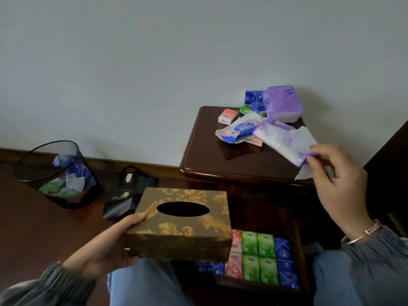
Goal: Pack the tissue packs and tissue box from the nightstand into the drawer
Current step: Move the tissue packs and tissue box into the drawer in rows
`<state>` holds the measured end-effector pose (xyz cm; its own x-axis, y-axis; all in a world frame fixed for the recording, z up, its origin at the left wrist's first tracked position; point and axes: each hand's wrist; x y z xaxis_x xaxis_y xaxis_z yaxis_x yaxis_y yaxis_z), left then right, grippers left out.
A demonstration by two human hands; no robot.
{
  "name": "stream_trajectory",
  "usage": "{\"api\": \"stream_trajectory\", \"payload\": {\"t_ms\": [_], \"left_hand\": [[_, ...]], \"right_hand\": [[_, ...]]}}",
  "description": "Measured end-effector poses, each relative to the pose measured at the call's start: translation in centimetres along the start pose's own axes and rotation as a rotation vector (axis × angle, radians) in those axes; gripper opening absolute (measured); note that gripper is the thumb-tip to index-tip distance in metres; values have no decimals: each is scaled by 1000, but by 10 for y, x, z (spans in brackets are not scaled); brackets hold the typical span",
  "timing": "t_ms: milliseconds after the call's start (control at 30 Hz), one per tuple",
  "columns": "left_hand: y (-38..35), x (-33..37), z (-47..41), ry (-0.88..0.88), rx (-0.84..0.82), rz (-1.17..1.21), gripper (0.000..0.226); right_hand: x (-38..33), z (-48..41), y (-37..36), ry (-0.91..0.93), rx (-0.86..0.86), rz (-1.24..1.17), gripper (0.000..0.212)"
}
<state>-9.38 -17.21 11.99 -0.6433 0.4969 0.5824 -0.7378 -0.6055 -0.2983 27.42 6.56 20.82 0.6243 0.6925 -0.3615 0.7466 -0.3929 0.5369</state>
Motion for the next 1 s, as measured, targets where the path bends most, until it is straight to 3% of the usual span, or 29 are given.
{"api": "stream_trajectory", "payload": {"t_ms": [133, 300, 633, 867, 933, 1000], "left_hand": [[-62, -16, -15, 222, -16, -56, 53], [-129, -26, -56, 284, 98, -126, 52], [-146, -34, -127, 396, 142, -146, 72], [-129, -50, -147, 313, 144, -199, 62], [-129, -60, -148, 235, 165, -329, 53], [-131, -71, -150, 117, 191, -617, 57]], "right_hand": [[27, 51, 11, -226, -39, -93, 18], [43, 81, 3, -414, 32, -108, 14], [59, 104, -7, -526, 155, -177, 13], [59, 104, -8, -520, 247, -221, 18], [59, 104, -9, -520, 258, -234, 17], [60, 104, -10, -523, 260, -240, 17]]}}
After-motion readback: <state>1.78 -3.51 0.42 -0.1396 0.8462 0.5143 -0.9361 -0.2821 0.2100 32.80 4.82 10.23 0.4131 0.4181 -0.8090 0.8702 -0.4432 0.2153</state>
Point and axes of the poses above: each hand's wrist, its own z-axis away from the middle knuckle, its own y-axis out of the back of the hand, x = y × z, and after that the axes turned 13 degrees about z, right-handed
